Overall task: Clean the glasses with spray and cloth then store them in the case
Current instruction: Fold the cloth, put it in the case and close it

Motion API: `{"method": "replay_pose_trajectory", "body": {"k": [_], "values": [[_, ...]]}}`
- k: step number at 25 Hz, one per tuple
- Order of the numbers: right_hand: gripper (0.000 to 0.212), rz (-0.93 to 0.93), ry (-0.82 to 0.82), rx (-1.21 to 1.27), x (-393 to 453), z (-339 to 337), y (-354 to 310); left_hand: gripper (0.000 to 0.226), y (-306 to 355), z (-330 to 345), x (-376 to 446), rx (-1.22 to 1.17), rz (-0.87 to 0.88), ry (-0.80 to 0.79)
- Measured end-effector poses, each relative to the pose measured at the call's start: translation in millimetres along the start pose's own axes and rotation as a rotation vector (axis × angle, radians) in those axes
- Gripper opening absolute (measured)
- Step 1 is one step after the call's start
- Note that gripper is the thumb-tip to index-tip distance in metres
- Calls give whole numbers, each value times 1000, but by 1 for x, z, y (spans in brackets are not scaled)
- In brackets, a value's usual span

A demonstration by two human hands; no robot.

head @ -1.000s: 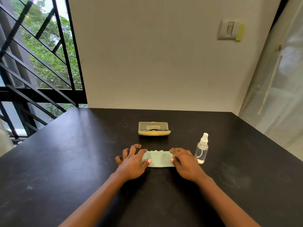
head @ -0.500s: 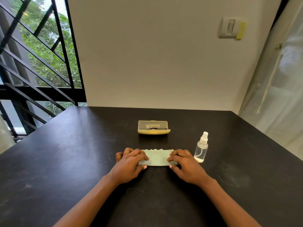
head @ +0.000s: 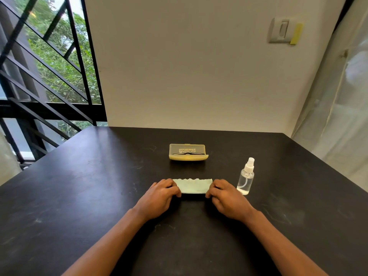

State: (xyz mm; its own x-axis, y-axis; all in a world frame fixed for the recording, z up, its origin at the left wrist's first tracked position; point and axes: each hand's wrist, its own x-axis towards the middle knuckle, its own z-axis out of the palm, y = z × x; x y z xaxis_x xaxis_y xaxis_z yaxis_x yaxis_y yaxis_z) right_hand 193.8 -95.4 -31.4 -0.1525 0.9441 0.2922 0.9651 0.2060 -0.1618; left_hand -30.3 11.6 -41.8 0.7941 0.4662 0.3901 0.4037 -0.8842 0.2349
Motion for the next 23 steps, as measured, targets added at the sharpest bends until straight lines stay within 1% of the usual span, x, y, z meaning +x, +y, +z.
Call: {"method": "replay_pose_trajectory", "body": {"k": [1,3,5,7,10,12,16,23], "values": [[44,25,-4,26,1,0,0,25,0,0,2,-33,-27,-18],[27,67,-13,99,4,-1,0,22,-1,0,6,-97,-103,-60],[17,138,-10,206,6,-3,0,16,0,-1,10,-153,-184,-64],[17,263,10,362,8,-5,0,11,0,-3,13,-232,-279,-33],[19,447,33,574,12,-7,-1,15,-2,-4,17,-371,-450,-16],[17,509,52,608,16,-6,0,14,-3,-4,21,-416,-521,-2],[13,581,84,622,21,-5,-1,16,-3,-2,28,-431,-599,23],[5,605,73,523,25,0,2,17,-8,0,36,-410,-691,34]]}}
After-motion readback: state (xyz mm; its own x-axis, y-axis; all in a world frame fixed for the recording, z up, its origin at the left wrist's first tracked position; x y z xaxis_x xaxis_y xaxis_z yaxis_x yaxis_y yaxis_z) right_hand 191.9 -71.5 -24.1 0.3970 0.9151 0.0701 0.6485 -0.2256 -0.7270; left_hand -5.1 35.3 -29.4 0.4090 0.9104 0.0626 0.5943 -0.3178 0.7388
